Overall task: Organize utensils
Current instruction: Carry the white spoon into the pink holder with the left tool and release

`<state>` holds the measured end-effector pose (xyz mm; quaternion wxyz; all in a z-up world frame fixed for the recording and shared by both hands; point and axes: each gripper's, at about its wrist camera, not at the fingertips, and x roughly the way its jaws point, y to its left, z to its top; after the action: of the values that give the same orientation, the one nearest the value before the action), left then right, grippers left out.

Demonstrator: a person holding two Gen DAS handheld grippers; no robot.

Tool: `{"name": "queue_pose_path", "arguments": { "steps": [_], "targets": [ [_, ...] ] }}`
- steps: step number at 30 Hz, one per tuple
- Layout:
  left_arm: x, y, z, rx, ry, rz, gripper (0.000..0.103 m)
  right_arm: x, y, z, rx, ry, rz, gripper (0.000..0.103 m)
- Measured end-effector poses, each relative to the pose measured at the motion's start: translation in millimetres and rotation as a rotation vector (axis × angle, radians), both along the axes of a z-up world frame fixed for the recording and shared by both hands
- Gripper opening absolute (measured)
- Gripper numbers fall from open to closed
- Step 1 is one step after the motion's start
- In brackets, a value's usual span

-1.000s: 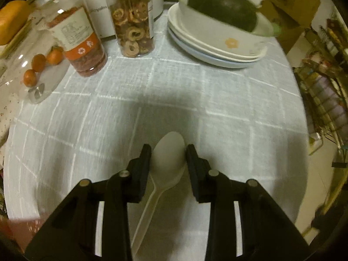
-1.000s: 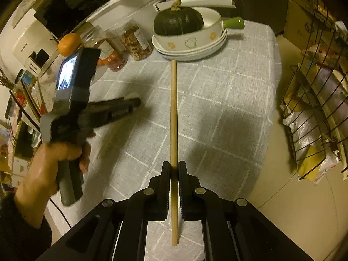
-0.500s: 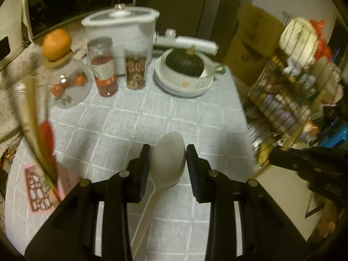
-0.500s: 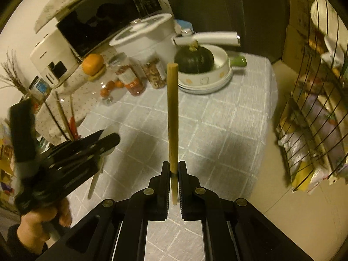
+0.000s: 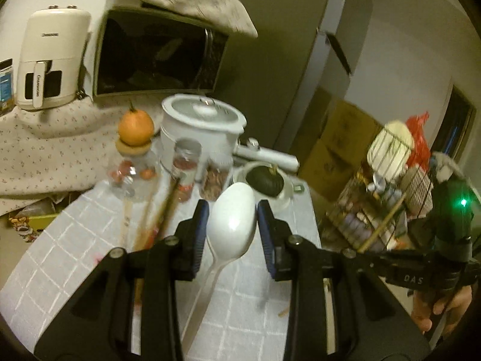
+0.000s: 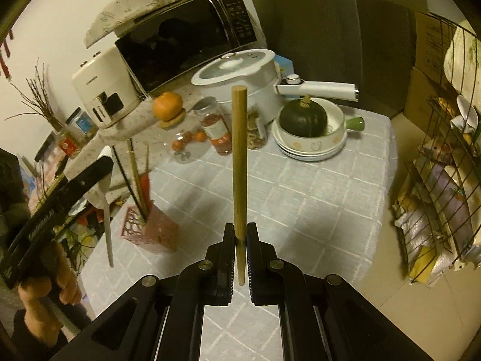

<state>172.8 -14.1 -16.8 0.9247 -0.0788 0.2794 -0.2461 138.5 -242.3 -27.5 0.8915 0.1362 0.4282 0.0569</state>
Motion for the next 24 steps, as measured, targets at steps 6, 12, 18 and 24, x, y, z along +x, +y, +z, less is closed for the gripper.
{"name": "queue_pose_path", "arguments": {
  "steps": [6, 12, 18, 24],
  "targets": [
    [18.0, 28.5, -9.5, -0.067, -0.071, 0.017, 0.035, 8.3, 14.6, -1.7, 0.002, 0.005, 0.020, 0.007],
    [43.5, 47.4, -23.7, -0.140, -0.064, 0.039, 0.035, 17.0, 22.3, -7.0, -0.003, 0.022, 0.027, 0.007],
    [56.2, 55.1, -39.0, -0.151, -0.072, 0.051, 0.035, 25.1, 26.4, -13.0, -0.019, 0.040, 0.030, 0.007],
    [61.5, 59.7, -55.3, -0.156, -0.044, 0.061, 0.035, 30.5, 30.0, -19.4, -0.029, 0.056, 0.029, 0.007]
  ]
}}
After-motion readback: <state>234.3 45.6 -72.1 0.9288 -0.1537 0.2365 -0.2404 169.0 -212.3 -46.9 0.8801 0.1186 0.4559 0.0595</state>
